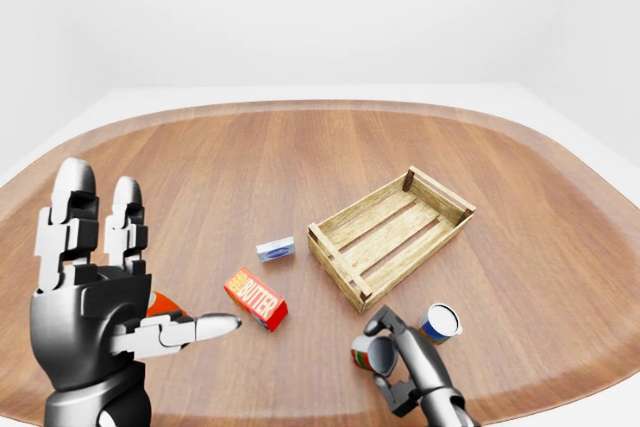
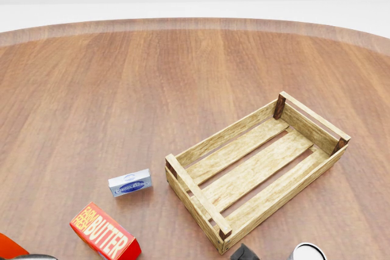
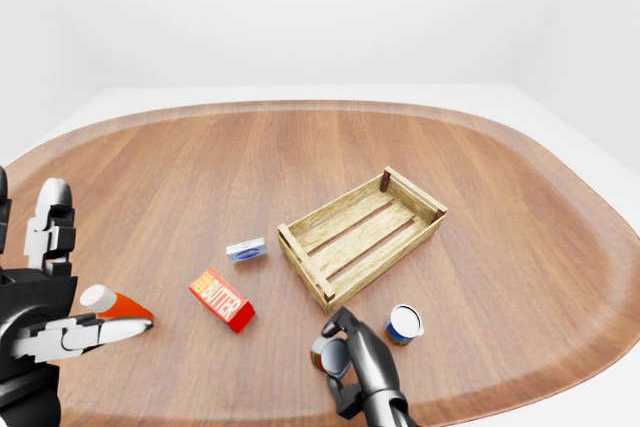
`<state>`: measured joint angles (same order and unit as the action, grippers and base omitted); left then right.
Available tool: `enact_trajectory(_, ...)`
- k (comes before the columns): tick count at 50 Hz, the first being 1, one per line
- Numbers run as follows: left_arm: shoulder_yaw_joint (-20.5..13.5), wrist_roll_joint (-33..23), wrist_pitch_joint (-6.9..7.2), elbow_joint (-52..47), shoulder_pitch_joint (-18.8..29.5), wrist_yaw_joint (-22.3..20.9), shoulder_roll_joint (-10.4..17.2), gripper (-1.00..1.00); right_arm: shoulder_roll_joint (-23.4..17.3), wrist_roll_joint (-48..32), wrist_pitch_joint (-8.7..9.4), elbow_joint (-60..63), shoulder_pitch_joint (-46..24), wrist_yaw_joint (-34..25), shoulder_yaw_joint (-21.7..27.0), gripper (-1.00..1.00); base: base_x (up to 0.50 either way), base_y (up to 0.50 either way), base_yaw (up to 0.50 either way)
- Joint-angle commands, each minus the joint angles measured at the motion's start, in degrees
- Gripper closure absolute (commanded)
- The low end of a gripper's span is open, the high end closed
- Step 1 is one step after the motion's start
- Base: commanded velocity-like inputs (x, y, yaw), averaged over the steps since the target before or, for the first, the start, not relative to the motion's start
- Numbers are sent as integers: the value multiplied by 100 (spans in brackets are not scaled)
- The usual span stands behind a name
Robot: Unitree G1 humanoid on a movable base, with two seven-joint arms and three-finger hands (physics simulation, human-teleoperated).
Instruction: Pick up the tomato sauce, and put it in the wooden tray.
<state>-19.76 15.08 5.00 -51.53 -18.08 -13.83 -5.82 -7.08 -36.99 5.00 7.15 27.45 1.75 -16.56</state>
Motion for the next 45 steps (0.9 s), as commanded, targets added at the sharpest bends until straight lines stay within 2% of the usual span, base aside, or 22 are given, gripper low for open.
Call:
enact_trajectory(1,6,-4,0,2,5,4,2,-99,-395,-96,0,1679,632,361,-605,100,0,0,0)
enact_trajectory(12,31,-26,0,24,-1,8,5,-98,-1048,238,0,2705,850,956,-1213,100,0,0,0)
enact_trajectory(20,8,-3,0,7,-19,-12,-3,-99,-1269,477,0,3123,833,1331,-1300,100,0,0,0)
enact_trajectory(30,44,-43,0,31,-31,-19,-19,-99,-1024,724,0,3472,876,1483,-736,100,0,0,0)
enact_trajectory(45,93,-77,0,100,-3,11,13,-99,-598,641,0,3587,821,1454,-295,100,0,0,0)
